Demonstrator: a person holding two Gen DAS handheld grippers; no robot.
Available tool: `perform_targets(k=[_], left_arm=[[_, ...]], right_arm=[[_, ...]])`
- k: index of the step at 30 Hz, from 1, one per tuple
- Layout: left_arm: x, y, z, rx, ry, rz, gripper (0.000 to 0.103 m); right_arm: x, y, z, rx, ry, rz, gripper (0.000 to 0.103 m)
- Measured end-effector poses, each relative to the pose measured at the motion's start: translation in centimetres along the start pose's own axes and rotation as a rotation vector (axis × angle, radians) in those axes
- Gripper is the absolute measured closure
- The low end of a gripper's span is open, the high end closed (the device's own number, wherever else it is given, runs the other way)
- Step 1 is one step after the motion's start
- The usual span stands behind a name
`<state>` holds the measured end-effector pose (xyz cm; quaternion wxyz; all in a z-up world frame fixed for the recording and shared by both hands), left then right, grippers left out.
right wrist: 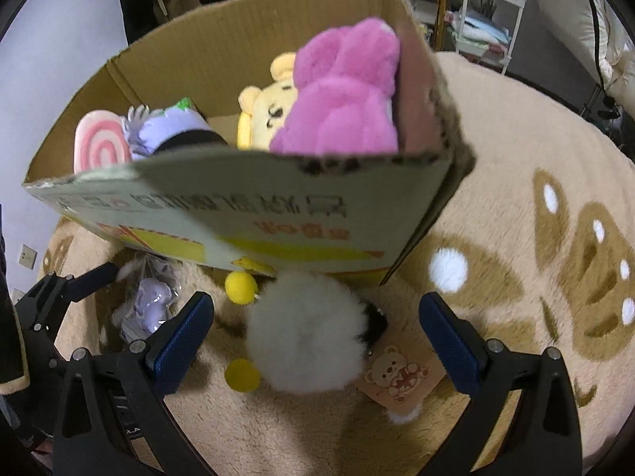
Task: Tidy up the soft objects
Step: 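Grasp the clear purple-toy packet with the left tool while the right tool grasps the white chick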
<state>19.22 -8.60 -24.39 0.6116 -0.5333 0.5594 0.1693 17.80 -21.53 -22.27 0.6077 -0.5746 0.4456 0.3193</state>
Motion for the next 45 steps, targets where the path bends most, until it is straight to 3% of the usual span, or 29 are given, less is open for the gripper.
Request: perform_targets(k=[2, 6, 17, 23, 33, 38, 45], left_arm=[[0.3, 0.0, -0.1, -0.006, 0.003, 0.003, 0.01], [0.5, 0.0, 0.2, -0.012, 0.0, 0.003, 0.013], [0.7, 0.7, 1.3, -0.032, -0.007, 0.019, 0.029], [0.0, 0.5, 1.5, -0.047, -0.032, 0.006, 0.054], [-0.6, 0.4, 2.2, -0.069, -0.047, -0.011, 0.059], [-1.6, 0.8, 2.5, -0.052, -0.082, -0.01, 0.063], [-2.0, 0.9, 1.4, -0.078, -0.058, -0.027, 0.063]], right_arm=[[0.4, 0.2, 0.2, -0.008, -0.007, 0.012, 0.0], [1.1, 0.6, 0.6, -0.034, 0.007, 0.03, 0.011], [1.7, 1.8, 0.6, -0.064, 0.061, 0.039, 0.031], [1.6, 2.7, 0.2, -0.033, 0.039, 0.056, 0.05], [1.6, 3.1, -0.1, -0.035, 0.02, 0.047, 0.053], [1.3, 0.7, -0.1, -0.043, 0.004, 0.031, 0.052], [0.9, 0.5, -0.4, -0.04, -0.004, 0.021, 0.057]])
Point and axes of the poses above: each gripper's, at about its wrist camera, not at the fingertips, and x roughly the way its jaws point, z to its left, y to its underside, the point moved 10 cm from there along x, roughly the way its jaws point, and after that the axes turned 13 degrees about y, right-handed, at the moved point
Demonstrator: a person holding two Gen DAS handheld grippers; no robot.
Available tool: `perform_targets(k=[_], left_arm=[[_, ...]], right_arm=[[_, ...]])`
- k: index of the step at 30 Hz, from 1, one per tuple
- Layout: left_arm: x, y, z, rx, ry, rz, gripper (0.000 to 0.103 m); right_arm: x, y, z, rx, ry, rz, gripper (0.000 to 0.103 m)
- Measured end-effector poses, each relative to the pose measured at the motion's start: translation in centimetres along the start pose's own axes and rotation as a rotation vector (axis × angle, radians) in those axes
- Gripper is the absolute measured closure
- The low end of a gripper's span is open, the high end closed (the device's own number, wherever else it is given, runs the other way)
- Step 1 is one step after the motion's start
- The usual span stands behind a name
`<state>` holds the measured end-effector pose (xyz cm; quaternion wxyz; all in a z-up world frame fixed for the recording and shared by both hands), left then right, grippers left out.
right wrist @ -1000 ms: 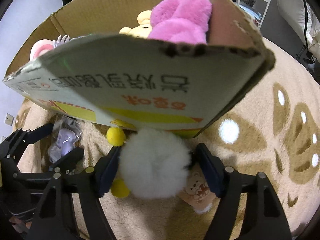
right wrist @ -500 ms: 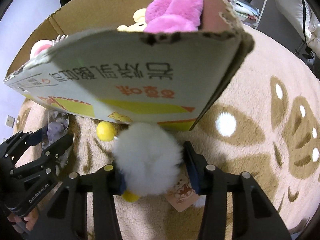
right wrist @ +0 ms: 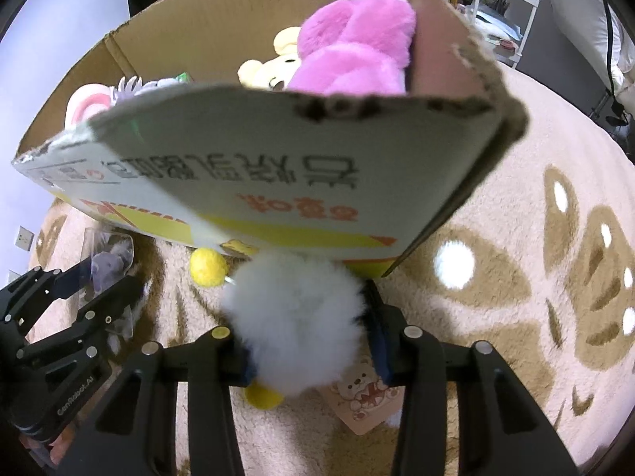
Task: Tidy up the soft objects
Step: 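Grasp the clear purple-toy packet with the left tool while the right tool grasps the white chick, then lift both items over the box and open both tools to drop them in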
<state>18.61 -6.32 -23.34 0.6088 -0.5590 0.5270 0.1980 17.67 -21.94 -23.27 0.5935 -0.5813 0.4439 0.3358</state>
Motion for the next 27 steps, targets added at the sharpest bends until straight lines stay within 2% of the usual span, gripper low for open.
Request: perform_targets(k=[5, 9, 17, 27], left_arm=[[-1.1, 0.1, 1.1, -0.035, 0.007, -0.029, 0.063], [-2.2, 0.1, 1.8, -0.037, -0.019, -0.06, 0.063], [-5.4, 0.0, 0.6, -0.039, -0.039, -0.144, 0.064], [-11.7, -1.9, -0.7, 0.004, -0.061, -0.326, 0.064]], right_arm=[[-1.0, 0.0, 0.2, -0.001, -0.023, -0.021, 0.059], [-2.1, -0.1, 0.1, 0.008, -0.023, -0.049, 0.059], [-6.5, -0.2, -0.6, 0.035, -0.073, -0.148, 0.059], [-12.1, -1.4, -0.1, 0.057, -0.115, -0.329, 0.059]])
Point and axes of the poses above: each gripper's, at about its wrist camera, not at the fingertips, and x roughly the way its jaws point, z to its left, y to its underside, the point moved 10 cm from there along x, roughly the way its jaws point, and after that the axes turned 13 degrees about y, right-handed, at the moved point
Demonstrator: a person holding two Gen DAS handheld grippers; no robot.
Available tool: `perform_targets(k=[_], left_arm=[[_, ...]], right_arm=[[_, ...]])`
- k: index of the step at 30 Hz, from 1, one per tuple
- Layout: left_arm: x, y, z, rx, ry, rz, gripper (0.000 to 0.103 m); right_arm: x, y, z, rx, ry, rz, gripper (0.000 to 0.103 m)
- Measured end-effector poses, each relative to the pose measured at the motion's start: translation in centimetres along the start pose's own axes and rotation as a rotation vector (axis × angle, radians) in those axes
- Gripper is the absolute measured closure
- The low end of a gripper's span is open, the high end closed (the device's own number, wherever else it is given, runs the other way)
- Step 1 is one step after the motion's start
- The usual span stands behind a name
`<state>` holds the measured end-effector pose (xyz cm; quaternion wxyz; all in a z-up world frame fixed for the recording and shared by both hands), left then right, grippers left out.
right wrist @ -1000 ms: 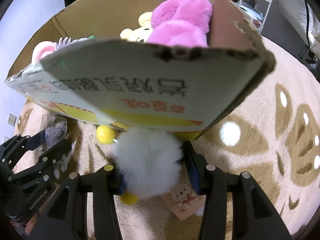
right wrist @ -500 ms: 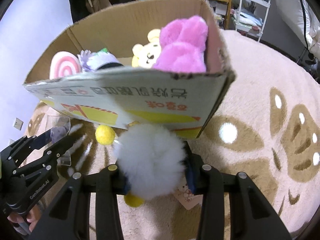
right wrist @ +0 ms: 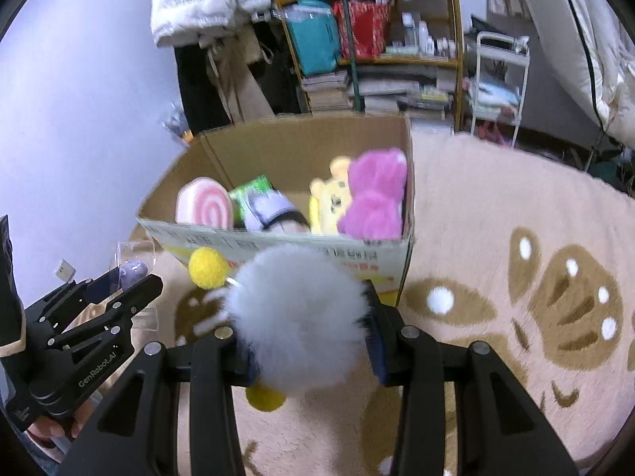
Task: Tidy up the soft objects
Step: 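Lift both items over the box and open both tools to drop them in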
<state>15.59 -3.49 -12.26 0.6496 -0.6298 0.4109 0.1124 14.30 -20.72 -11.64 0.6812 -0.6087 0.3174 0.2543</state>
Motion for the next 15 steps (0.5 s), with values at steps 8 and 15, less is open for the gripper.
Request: perform_targets(k=[8, 15], left_arm=[[-2.3, -3.0, 0.5, 0.019, -0.022, -0.102, 0.063], [-3.2, -5.2, -0.1, 0.05, -0.026, -0.162, 0.063]], right_arm=[[-2.8, -2.5, 1.4, -0.008, -0.016, -0.129, 0.059], [-4.8, -4.7, 1.8, -0.034, 0.022, -0.247, 0.059]])
Point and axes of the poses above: each gripper's, at about its wrist camera, not at the fingertips, and x roughly the way its jaws point, z to its left, y to its underside, the point moved 10 cm from there along x, roughly the way its jaws point, and after that the axes turned 13 degrees about y, right-handed, at the moved point
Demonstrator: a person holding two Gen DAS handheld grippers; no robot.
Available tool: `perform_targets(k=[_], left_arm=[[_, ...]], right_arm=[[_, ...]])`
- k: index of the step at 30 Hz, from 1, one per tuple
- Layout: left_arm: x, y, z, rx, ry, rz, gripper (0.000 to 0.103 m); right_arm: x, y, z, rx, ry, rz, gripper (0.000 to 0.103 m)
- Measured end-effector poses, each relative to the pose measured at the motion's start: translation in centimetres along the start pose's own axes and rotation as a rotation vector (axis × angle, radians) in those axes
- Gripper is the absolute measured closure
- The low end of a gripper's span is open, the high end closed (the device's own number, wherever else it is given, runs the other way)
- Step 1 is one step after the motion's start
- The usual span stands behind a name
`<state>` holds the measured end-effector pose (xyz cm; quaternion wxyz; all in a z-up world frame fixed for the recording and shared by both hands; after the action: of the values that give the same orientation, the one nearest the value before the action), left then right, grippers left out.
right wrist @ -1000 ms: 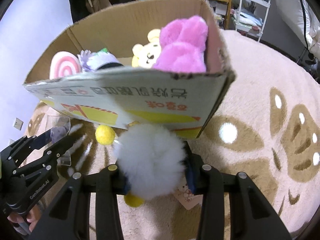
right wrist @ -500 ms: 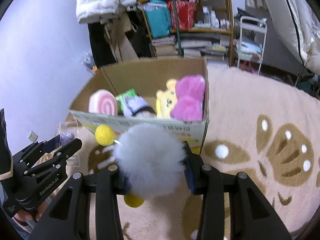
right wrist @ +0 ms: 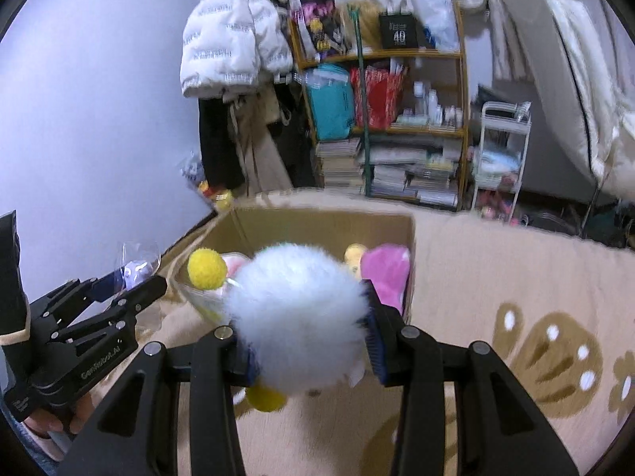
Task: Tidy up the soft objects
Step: 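Lift both items over the box and open both tools to drop them in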
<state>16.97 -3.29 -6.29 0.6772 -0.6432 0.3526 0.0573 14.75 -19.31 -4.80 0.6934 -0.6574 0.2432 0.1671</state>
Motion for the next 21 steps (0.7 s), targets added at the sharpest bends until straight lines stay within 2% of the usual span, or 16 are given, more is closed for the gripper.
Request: perform_targets(k=[7, 11, 15, 21], left_arm=[[-0.3, -2.5, -0.5, 0.051, -0.002, -0.05, 0.063], [-1.1, -4.2, -0.3, 0.031, 0.007, -0.071, 0.063], [-2.4, -6.4, -0.4, 0.06, -0.032, -0.11, 0.063], [-2.6, -8.5, -0.9, 0.076, -0.014, -0.137, 0.063]], right_arm=[[-0.3, -1.8, 0.3, -0.007, 0.0, -0.06, 0.059], [-0.4, -2.4, -0.1, 0.005, -0.003, -0.072, 0.059], [-0.8, -3.7, -0.6, 0.011, 0.0, -0.104, 0.059], [-0.6, -5.7, -1.0, 0.027, 0.005, -0.146, 0.059]])
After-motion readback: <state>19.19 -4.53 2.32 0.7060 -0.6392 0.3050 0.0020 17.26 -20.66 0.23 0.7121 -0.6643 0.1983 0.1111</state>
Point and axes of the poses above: each gripper's, at about its wrist camera, not at the fingertips, and x roughly the way its jaws point, z to its left, y to its underside, the point moved 10 cm from there along x, roughly the way its jaws point, and after that the axes turned 13 degrees about y, right-handed, at the moved point
